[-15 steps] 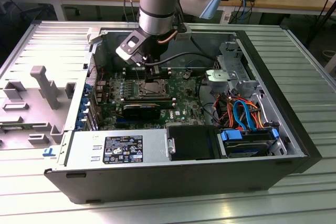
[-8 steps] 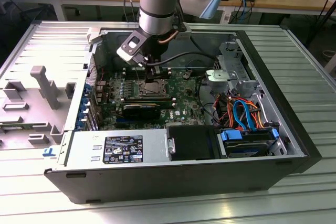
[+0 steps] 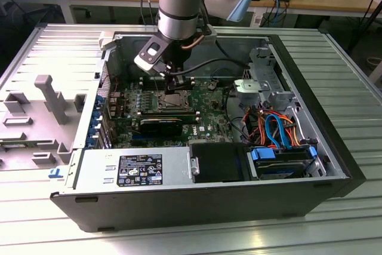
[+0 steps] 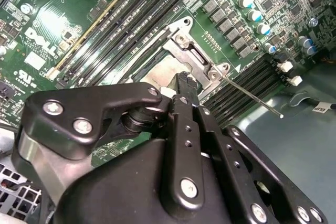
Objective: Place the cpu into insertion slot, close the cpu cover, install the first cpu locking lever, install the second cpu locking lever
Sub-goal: 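Install the first cpu locking lever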
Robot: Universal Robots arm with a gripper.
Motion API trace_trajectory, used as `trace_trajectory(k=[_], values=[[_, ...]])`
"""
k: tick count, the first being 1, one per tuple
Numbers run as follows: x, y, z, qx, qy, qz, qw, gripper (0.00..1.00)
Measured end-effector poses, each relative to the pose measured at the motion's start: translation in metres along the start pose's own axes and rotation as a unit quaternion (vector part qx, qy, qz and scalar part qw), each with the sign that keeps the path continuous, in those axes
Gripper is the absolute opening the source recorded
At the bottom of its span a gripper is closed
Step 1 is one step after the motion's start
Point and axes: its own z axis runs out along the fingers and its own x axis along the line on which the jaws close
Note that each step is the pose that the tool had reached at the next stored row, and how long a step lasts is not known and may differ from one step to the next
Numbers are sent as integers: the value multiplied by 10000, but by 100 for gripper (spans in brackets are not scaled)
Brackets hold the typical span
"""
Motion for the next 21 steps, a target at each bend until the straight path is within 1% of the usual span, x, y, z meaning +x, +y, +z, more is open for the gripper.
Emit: trace_trajectory(k=[4,7,14,21], values=[[0,0,0,9,-12,-173,9998,11],[0,0,0,16,-22,-318,9995,11],[0,0,0,26,-34,-503,9987,11],[0,0,0,39,-51,-746,9972,11]])
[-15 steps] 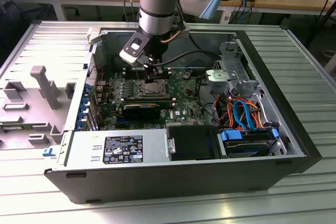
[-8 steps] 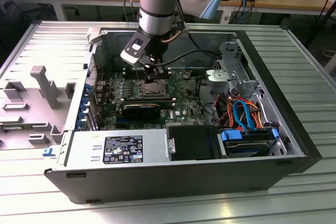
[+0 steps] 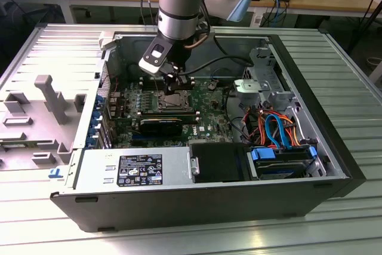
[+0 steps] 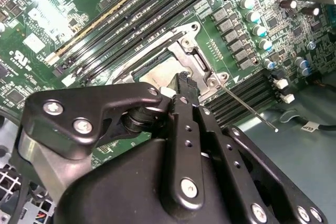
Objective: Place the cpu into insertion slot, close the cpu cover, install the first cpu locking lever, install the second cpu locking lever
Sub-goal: 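Install the first cpu locking lever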
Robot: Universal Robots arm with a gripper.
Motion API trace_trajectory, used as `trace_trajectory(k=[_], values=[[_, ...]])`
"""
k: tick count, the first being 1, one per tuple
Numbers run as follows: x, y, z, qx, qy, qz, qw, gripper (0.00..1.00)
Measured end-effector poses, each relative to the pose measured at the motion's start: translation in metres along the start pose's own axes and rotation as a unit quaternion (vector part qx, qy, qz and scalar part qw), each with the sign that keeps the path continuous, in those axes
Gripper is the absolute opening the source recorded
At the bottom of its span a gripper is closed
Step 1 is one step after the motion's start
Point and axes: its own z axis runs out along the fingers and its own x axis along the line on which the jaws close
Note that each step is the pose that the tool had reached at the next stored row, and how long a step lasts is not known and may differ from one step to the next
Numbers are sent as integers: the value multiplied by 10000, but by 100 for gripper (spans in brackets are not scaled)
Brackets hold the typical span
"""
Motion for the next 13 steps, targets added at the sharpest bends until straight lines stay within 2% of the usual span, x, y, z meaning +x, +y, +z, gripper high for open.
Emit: trace_trajectory(k=[6,13], values=[[0,0,0,10,-13,-186,9998,11],[0,0,0,23,-30,-440,9990,11]])
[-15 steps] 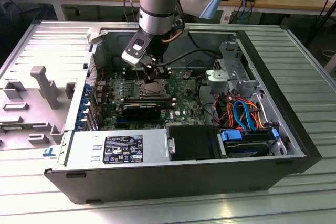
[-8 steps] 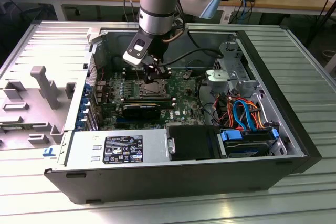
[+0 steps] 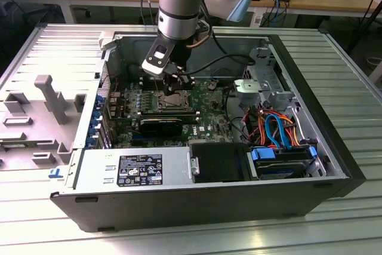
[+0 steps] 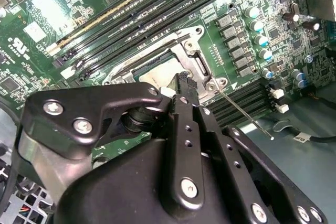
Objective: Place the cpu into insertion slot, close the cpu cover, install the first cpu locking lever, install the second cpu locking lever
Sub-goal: 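Install the first cpu locking lever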
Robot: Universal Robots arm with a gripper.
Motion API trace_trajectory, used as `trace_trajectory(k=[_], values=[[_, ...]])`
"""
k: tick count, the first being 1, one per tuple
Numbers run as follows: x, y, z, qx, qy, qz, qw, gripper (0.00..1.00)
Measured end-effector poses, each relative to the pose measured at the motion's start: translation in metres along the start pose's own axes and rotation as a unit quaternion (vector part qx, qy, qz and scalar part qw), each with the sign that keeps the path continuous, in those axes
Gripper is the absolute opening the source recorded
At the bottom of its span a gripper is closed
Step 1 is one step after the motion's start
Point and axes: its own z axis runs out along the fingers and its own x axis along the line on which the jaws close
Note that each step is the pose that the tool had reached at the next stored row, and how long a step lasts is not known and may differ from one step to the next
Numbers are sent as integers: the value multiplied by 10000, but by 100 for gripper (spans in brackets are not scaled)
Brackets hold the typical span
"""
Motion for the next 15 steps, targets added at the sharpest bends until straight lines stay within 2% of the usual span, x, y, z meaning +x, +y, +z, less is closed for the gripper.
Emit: trace_trajectory(k=[11,15], values=[[0,0,0,15,-20,-292,9996,11],[0,0,0,22,-30,-434,9991,11]])
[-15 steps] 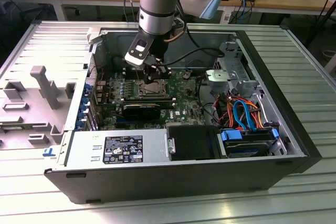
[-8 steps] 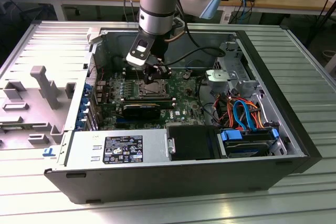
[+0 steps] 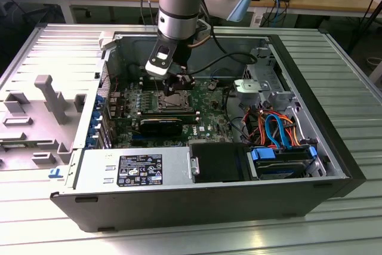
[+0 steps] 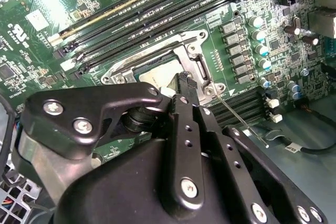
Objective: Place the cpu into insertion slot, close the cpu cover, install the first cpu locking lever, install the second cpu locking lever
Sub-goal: 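Install the first cpu locking lever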
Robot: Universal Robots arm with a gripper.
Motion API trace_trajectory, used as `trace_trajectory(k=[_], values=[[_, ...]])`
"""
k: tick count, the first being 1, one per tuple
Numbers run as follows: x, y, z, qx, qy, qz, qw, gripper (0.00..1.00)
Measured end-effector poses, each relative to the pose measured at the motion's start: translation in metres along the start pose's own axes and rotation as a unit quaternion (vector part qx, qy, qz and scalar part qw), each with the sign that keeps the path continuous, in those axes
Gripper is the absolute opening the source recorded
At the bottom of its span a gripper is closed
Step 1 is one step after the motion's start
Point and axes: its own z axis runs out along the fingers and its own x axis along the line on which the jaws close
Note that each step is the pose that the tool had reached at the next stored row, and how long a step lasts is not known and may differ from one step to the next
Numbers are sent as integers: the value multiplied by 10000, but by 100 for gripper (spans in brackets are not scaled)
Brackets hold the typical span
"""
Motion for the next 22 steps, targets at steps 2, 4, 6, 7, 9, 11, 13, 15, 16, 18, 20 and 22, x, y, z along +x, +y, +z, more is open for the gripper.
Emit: trace_trajectory(k=[2,4,6,7,9,11,13,15,16,18,20,22], values=[[0,0,0,2,-3,-40,10000,11],[0,0,0,5,-6,-86,10000,11],[0,0,0,8,-11,-153,9999,11],[0,0,0,11,-14,-202,9998,11],[0,0,0,27,-35,-515,9987,11],[0,0,0,30,-39,-574,9983,11],[0,0,0,32,-42,-617,9981,11],[0,0,0,34,-45,-650,9979,11],[0,0,0,35,-46,-674,9977,11],[0,0,0,37,-49,-714,9974,11],[0,0,0,39,-52,-754,9971,11],[0,0,0,41,-54,-791,9968,11]])
